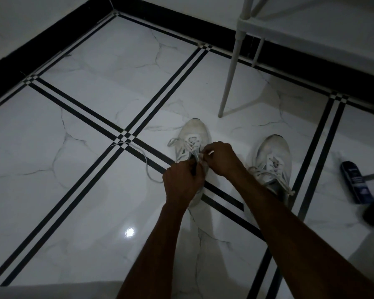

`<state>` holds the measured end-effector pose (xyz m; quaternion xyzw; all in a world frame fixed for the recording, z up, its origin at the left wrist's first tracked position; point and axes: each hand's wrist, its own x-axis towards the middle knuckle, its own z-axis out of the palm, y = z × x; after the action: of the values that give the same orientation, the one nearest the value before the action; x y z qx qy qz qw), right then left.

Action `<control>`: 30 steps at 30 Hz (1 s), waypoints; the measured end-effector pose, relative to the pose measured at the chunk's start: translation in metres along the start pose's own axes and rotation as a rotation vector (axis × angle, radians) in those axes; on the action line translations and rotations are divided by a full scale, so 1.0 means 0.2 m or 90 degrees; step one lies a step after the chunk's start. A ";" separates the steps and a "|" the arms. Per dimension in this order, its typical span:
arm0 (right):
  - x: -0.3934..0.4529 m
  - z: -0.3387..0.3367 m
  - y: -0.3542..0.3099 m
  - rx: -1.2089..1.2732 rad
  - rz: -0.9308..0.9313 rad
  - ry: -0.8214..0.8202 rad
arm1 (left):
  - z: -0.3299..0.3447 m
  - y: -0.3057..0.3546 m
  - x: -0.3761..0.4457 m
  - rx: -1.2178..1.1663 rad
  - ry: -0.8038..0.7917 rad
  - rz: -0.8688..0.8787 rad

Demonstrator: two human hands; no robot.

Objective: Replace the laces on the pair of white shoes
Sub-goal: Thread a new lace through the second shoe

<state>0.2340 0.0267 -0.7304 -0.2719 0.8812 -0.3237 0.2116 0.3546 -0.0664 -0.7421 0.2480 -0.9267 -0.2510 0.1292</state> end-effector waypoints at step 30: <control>-0.11 0.05 0.13 -0.275 0.111 -0.015 | 0.02 -0.04 0.03 -0.022 -0.008 -0.041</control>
<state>0.2472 0.0521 -0.7501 -0.2377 0.9476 -0.1048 0.1861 0.3521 -0.0735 -0.7485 0.2735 -0.9146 -0.2727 0.1199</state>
